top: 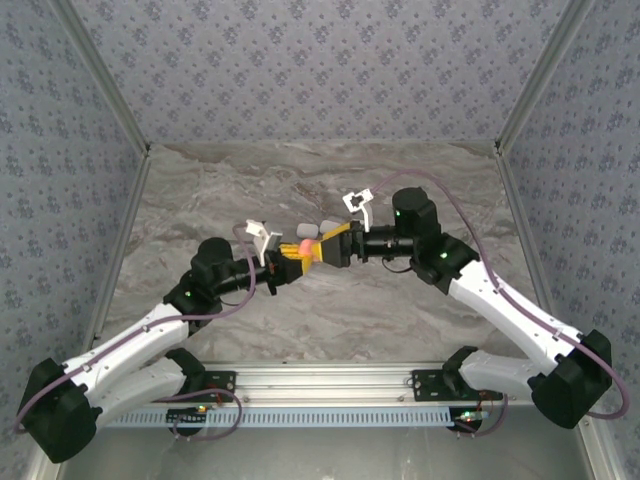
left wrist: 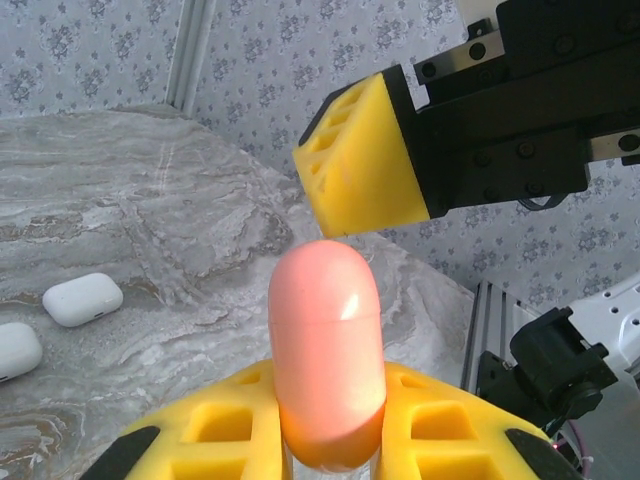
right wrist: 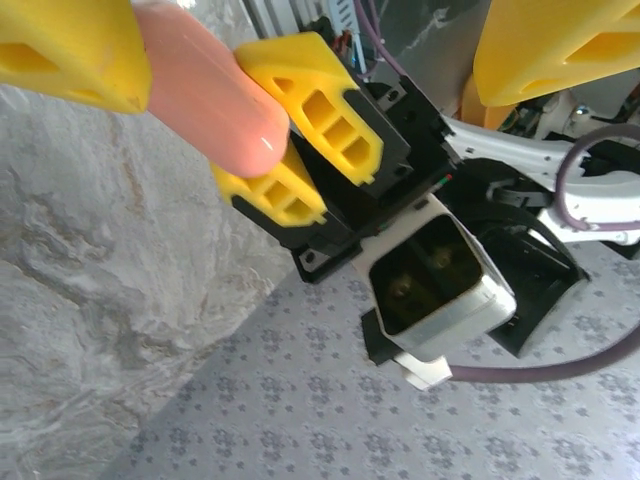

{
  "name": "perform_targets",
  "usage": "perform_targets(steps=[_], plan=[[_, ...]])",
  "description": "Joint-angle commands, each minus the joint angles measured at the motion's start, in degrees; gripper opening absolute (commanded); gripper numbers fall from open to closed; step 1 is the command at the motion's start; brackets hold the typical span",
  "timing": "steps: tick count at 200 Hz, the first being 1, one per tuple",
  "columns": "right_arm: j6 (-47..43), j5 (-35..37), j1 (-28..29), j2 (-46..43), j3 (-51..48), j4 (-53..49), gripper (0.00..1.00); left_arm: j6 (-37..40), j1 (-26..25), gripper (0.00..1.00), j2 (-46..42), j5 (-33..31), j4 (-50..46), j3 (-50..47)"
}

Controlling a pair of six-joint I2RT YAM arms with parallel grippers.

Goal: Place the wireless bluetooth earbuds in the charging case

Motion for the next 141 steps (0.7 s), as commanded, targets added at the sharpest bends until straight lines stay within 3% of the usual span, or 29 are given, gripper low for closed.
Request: perform_targets(steps=[1,31,68,111,120,141], plan=[[-5.19,8.00,-0.03,-1.72,3.01,-7.74,0.85,0.15,-0.04,0.00,-0.51,-2.14,-0.33,1.33],[-7.56,22.61,-1.65,-6.49,2.05,-12.52,0.88,-1.47,2.30,0.00,0.38,-6.25,-4.56,1.51],[-7.69,35.33,-2.57,-8.10,1.62,-22.68,0.90,-6.42,11.02,0.00,6.41,-1.48,-3.27,0.46],[-4.54,38.95,-2.62,-8.81,-2.15,-24.90,0.92,-4.94,18.79,0.00,19.14,2.23,-4.39,4.63],[-4.32,38.85,-2.59,-9.03,-2.53,-24.86,1.00,-4.33,20.00,0.00,22.27,2.31,-4.39,5.68],[-4.36,39.26,-2.76,-9.48,-2.68,-25.45,1.00,-3.81,22.79,0.00,29.71,2.86,-4.40,8.56]])
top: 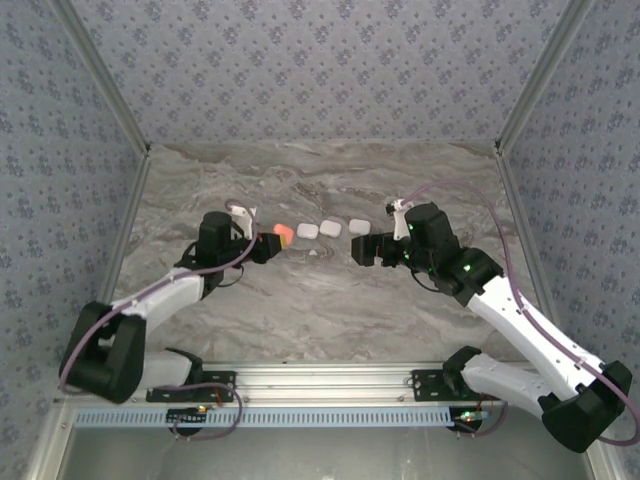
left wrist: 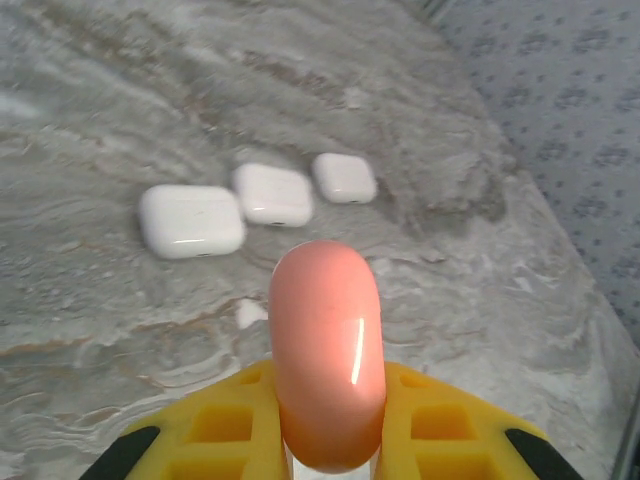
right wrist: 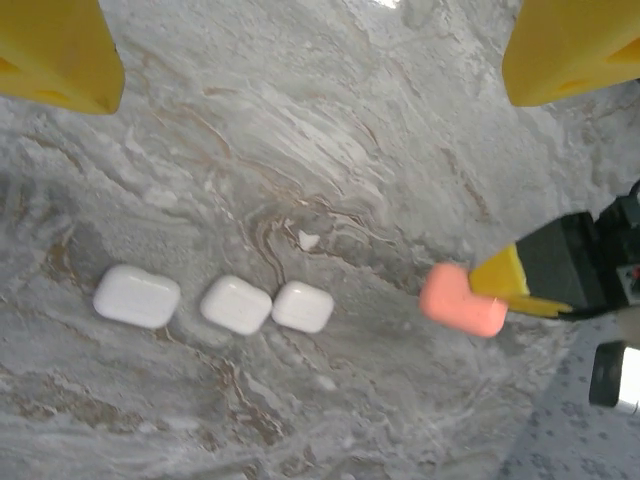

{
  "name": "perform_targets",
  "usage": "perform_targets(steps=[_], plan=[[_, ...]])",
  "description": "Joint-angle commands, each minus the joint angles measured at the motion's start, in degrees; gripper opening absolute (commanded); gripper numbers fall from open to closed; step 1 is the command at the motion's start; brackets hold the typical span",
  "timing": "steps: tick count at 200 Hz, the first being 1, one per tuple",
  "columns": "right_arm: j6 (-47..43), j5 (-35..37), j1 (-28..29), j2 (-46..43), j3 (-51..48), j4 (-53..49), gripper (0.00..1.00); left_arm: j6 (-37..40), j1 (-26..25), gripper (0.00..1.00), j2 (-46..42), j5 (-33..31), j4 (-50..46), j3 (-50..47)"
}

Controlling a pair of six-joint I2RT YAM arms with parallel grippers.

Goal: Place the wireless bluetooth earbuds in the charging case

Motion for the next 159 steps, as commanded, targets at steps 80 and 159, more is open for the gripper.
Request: perform_targets(steps=[80,159], plan=[[0.99,3.49,-1.55,-4.34,-1.51,-3.23,1.00,2.17,5.44,0.00,27.98,9.16,-2.18,18.62],[0.98,3.15,-2.17,-4.98,-2.03,-4.03,1.00,0.46,5.44,0.06,34.15,5.55,-1.42,21.38]])
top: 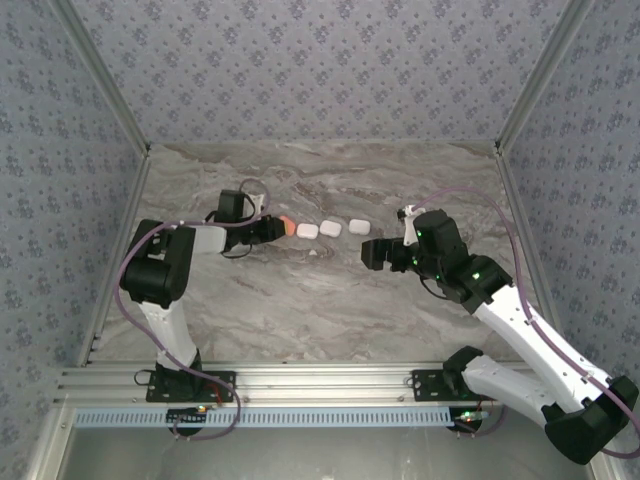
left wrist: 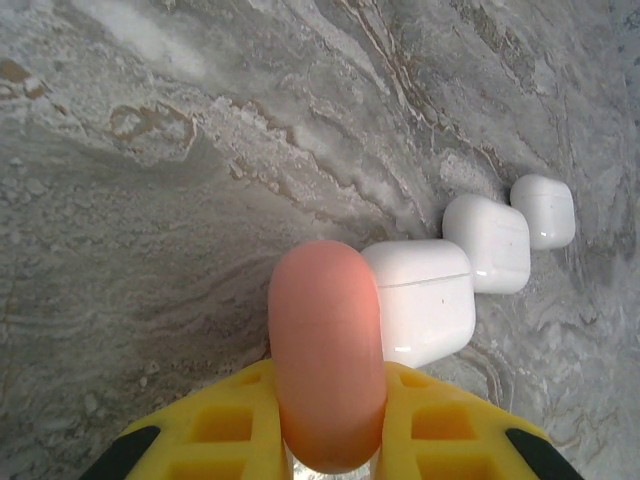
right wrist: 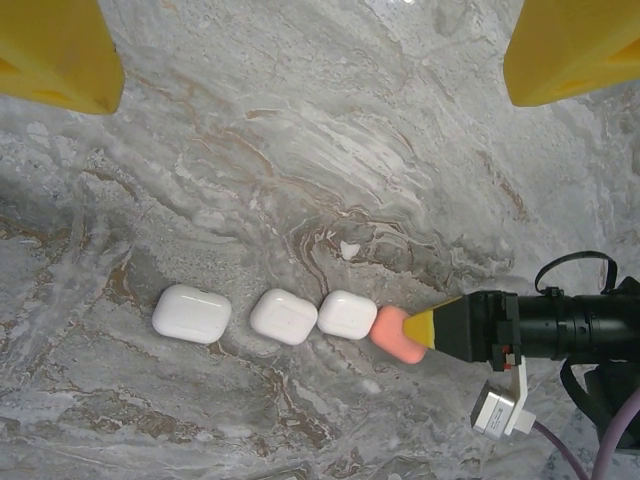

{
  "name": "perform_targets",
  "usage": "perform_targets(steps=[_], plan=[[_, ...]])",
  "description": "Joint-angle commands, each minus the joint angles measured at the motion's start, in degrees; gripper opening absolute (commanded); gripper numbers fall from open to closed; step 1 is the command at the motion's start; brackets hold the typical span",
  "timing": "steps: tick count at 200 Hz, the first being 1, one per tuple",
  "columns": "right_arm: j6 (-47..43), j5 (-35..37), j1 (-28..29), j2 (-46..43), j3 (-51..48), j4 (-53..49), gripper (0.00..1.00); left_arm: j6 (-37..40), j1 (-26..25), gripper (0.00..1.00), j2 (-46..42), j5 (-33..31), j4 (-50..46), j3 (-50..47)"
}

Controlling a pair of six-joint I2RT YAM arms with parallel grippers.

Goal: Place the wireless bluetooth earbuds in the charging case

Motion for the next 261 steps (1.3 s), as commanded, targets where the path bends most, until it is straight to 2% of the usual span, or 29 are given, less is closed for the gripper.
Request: perform_targets(steps=[1,10,25,40,62,101,134,165,198,230,242,261], plan=[[0.73,0.75,-0.45,-1.03,-0.02,-1.20,1.00,-0.23,0.04,0.06,1.37,-0.48,0.05,1.42],[0.71,0.73,-0.53,-1.03,-0.06,-1.29,1.00,-0.07,0.02,0.14,1.29,-0.86,-0.02,1.25],[0.62,0.74,-0.57,-0.97,-0.05,-1.32,1.00,0.41,0.04,0.32,0.71,-1.98,-0.28,0.67],[0.61,0.73,-0.74,-0.98,-0.06,-1.43,1.00,1.12,0.04,0.41,0.08,-3.09,-0.94,0.24],[0.38,0.70,-0.95,-0.91,0.05,-1.83,1.00,2.53,0.04,0.49,-0.76,-4.47,-2.76,0.35],[-0.76,1.05,-2.06,-0.65,0.99,-5.35,1.00,2.62,1.57,0.54,-2.93,-4.35,-2.62,0.02],[-2.62,1.04,-4.96,-0.73,1.36,-8.07,1.00,5.22,2.15,0.66,-8.78,-6.33,-6.14,0.08],[-4.82,3.47,-9.77,-1.03,1.22,-6.92,1.00,7.06,2.15,0.77,-19.97,-10.87,-7.31,-4.28],[-5.26,11.58,-15.13,-1.48,-1.05,-2.81,1.00,7.69,2.15,0.87,-37.09,-18.62,-7.18,-13.20],[-3.56,15.53,-20.52,-2.34,-7.55,7.15,1.00,9.63,2.19,0.99,-54.67,-30.73,-11.51,-20.42],[-2.76,17.52,-22.71,-2.28,-11.40,11.67,1.00,10.44,2.30,0.99,-60.16,-35.03,-12.95,-22.69],[-10.39,15.49,-25.95,-1.38,-18.85,23.07,1.00,11.93,2.59,0.99,-65.25,-40.91,-13.76,-25.81]])
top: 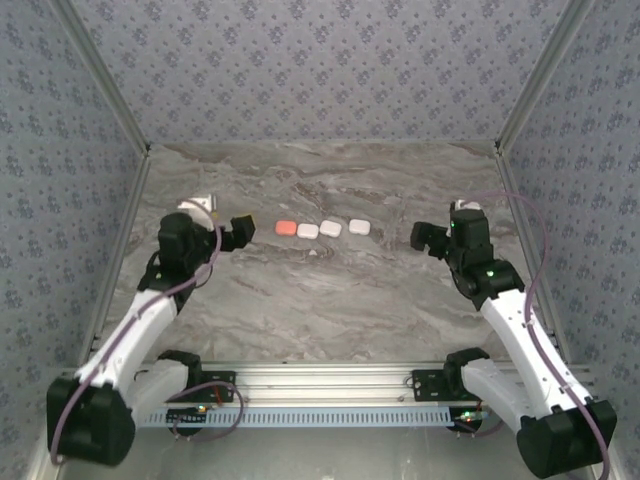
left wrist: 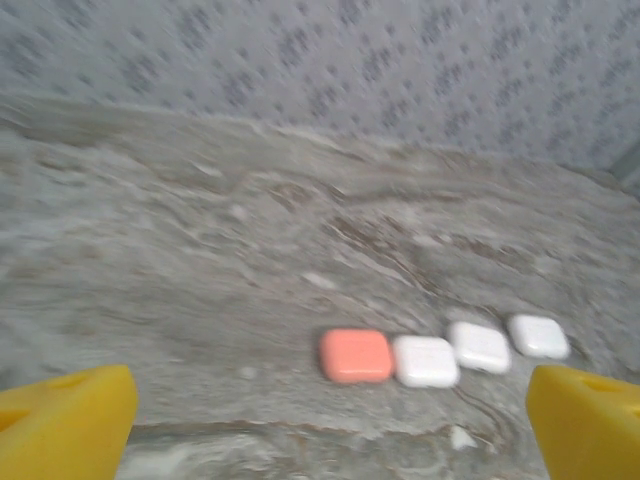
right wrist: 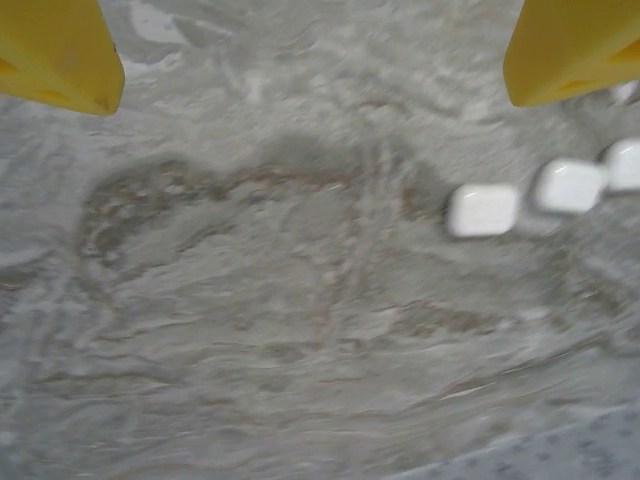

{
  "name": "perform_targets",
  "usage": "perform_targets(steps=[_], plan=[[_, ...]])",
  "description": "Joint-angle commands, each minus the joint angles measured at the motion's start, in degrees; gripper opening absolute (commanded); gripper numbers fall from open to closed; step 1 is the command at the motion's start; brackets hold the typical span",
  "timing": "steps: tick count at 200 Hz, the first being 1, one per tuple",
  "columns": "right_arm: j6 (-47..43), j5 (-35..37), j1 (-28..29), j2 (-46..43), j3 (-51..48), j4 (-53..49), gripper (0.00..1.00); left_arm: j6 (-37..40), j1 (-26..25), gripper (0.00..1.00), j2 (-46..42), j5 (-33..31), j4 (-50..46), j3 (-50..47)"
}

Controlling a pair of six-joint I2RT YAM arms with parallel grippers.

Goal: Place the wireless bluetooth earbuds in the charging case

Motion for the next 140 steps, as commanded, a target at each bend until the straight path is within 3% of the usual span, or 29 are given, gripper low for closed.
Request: perform_targets(steps=[1,29,53,89,123,140], plan=[[-5.90,2.21,-3.11,0.85,-7.34,13.65,1.00,3.09,0.36,0.99,-4.86,-11.63,-3.50,-3.31],[-9.30,2.58,-7.63,3.75,-13.51,24.51,1.00,4.85,0.34,0.99,-5.47,-22.04,-1.98,-7.22],[-11.14,0.80,-9.29,7.74,-19.03,38.43,1.00,4.30,0.74,0.99,-3.76,-30.87,5.04,-11.84],[-14.48,-1.38,-8.78,19.87,-22.16,56.20,1.00,7.78,4.43,0.99,2.59,-31.39,13.09,-13.66],[-19.20,-3.59,-8.03,24.49,-18.86,56.27,1.00,12.20,7.08,0.99,11.79,-30.50,25.62,-16.46],[-21.79,-3.96,-8.52,24.35,-21.72,63.28,1.00,13.24,8.46,0.99,16.57,-28.31,31.34,-17.00]])
